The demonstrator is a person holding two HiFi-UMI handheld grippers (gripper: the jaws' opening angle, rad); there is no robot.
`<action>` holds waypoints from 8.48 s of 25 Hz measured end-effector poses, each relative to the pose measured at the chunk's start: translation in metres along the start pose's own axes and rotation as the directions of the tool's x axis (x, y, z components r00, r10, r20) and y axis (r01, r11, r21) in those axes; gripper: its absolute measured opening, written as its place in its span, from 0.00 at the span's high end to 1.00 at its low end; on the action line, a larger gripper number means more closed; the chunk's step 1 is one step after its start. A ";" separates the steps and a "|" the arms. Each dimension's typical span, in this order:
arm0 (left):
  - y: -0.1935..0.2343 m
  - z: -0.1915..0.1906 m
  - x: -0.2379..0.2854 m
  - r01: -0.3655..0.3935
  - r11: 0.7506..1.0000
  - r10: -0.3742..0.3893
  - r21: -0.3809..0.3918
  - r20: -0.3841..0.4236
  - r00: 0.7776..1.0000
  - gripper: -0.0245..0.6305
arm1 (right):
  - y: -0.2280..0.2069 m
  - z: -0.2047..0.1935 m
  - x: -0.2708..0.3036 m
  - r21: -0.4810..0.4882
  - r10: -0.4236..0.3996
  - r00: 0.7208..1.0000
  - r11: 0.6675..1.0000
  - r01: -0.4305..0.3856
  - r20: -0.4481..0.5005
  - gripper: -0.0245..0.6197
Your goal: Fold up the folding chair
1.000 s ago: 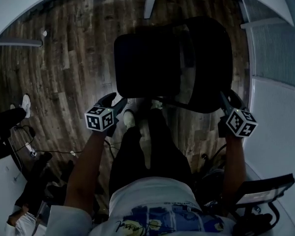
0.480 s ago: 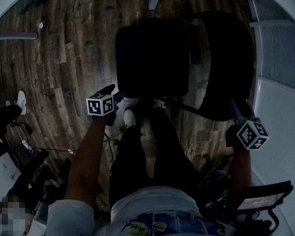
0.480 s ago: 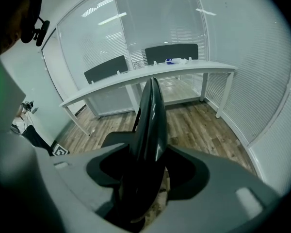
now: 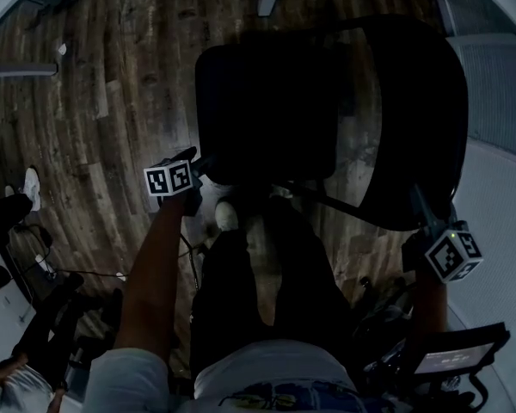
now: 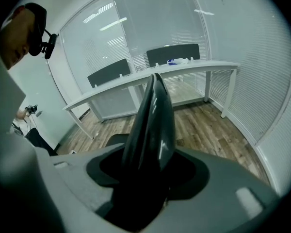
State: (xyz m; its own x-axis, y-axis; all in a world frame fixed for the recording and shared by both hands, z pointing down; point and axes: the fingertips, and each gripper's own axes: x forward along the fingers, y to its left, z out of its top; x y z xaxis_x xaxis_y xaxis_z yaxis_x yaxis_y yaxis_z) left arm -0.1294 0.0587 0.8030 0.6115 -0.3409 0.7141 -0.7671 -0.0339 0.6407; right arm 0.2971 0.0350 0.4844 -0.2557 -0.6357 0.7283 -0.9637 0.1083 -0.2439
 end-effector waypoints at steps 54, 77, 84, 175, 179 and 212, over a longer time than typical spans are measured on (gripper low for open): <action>-0.163 0.005 0.005 0.412 0.889 -0.425 -0.202 -0.024 0.905 0.63 | 0.036 0.052 -0.054 -0.053 0.061 0.994 0.997 -0.056 0.092 0.83; -0.265 0.019 -0.018 0.274 0.951 -0.288 -0.146 -0.086 0.954 0.68 | 0.098 0.071 -0.081 -0.108 0.025 0.994 0.994 -0.013 0.106 0.82; -0.308 0.023 -0.020 0.275 0.952 -0.290 -0.136 -0.106 0.951 0.70 | 0.115 0.078 -0.088 -0.092 0.042 0.992 0.995 -0.031 0.119 0.80; -0.197 0.274 -0.121 0.150 0.659 0.208 -0.737 0.370 0.905 0.77 | 0.431 0.219 0.080 -0.647 0.571 0.743 0.427 -0.632 -0.349 0.83; -0.187 0.298 -0.113 0.179 0.606 0.251 -0.775 0.399 0.882 0.77 | 0.428 0.231 0.105 -0.654 0.560 0.709 0.348 -0.671 -0.429 0.83; -0.189 0.452 -0.016 0.282 0.505 0.400 -0.816 0.511 0.761 0.71 | 0.359 0.381 0.246 -0.542 0.659 0.424 0.030 -0.840 -0.621 0.83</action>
State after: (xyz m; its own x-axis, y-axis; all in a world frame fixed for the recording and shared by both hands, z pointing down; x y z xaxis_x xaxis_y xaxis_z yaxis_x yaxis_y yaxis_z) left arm -0.0822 -0.3537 0.5430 0.0595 -0.7529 0.6554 -0.0570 0.6529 0.7553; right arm -0.0827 -0.3733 0.3319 -0.7905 0.2765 0.5464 0.1446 0.9513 -0.2722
